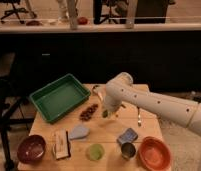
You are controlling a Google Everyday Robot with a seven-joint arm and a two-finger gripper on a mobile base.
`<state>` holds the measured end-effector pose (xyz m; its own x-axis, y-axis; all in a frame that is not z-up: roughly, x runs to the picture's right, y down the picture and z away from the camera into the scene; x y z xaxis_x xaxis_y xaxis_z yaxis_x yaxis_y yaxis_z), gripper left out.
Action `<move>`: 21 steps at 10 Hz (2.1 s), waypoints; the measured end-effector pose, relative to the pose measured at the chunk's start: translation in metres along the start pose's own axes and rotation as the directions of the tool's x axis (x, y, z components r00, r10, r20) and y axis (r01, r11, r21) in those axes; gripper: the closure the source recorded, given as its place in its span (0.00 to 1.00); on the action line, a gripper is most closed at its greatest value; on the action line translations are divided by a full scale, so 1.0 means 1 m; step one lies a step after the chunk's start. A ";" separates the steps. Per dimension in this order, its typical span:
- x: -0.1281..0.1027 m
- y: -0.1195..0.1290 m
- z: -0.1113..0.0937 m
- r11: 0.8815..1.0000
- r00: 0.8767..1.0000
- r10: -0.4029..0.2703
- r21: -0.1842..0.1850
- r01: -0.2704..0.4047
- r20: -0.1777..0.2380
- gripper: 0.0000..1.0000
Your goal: Place pepper in tray
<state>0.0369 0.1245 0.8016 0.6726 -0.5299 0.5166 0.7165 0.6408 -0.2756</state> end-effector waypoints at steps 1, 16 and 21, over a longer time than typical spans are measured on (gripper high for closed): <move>0.004 -0.021 0.001 0.999 0.999 -0.038 0.004 0.038 -0.006 1.00; -0.024 -0.183 0.006 0.945 0.946 -0.321 0.046 0.323 -0.030 1.00; -0.046 -0.229 0.023 0.917 0.918 -0.397 0.058 0.396 0.003 1.00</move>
<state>-0.1623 0.0153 0.8592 0.3327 -0.7391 0.5856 0.9123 0.4095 -0.0015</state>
